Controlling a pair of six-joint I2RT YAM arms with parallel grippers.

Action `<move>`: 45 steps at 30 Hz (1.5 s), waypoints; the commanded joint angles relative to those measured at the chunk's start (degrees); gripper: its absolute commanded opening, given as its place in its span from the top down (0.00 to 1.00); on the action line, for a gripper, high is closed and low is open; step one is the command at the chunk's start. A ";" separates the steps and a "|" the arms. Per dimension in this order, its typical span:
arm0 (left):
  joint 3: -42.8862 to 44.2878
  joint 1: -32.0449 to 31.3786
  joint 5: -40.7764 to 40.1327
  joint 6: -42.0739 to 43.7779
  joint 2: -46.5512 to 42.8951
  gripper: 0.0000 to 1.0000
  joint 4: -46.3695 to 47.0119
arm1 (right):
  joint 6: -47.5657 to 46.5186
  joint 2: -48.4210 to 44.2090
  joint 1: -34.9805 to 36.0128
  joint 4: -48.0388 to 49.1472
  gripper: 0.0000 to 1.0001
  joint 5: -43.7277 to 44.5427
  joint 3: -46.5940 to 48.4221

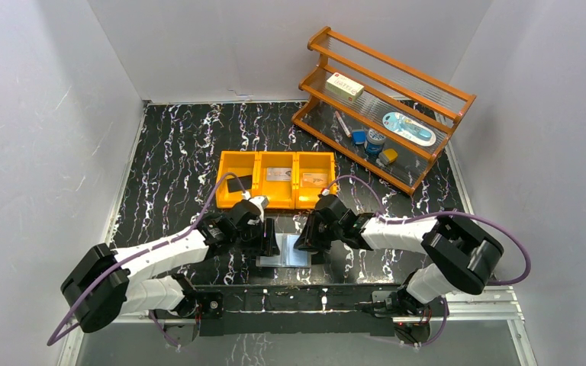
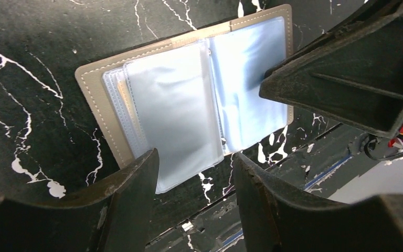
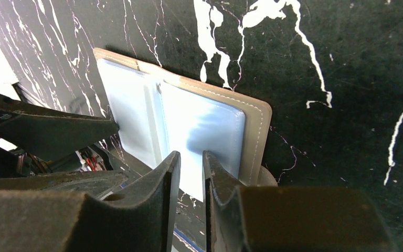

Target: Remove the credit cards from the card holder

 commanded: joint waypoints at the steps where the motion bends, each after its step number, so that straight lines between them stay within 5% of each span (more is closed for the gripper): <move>1: 1.45 -0.21 -2.67 0.66 0.24 0.47 -3.03 | -0.17 0.70 -0.13 2.26 0.69 -0.84 -0.58; 13: 0.32 -0.20 9.60 -0.50 7.26 0.48 8.16 | 0.52 3.07 0.11 3.80 0.67 -1.92 -0.49; 23: -1.34 -0.22 12.75 -2.67 8.32 0.48 13.80 | 0.98 4.11 0.51 4.83 0.56 -2.23 -0.84; 36: -0.16 -0.18 4.23 -1.09 2.54 0.46 7.02 | 0.06 4.60 0.46 0.73 0.89 1.40 -1.36; 45: 1.18 -0.18 3.53 -0.26 1.46 0.42 8.19 | 5.14 4.72 0.52 11.37 0.94 -0.66 -8.60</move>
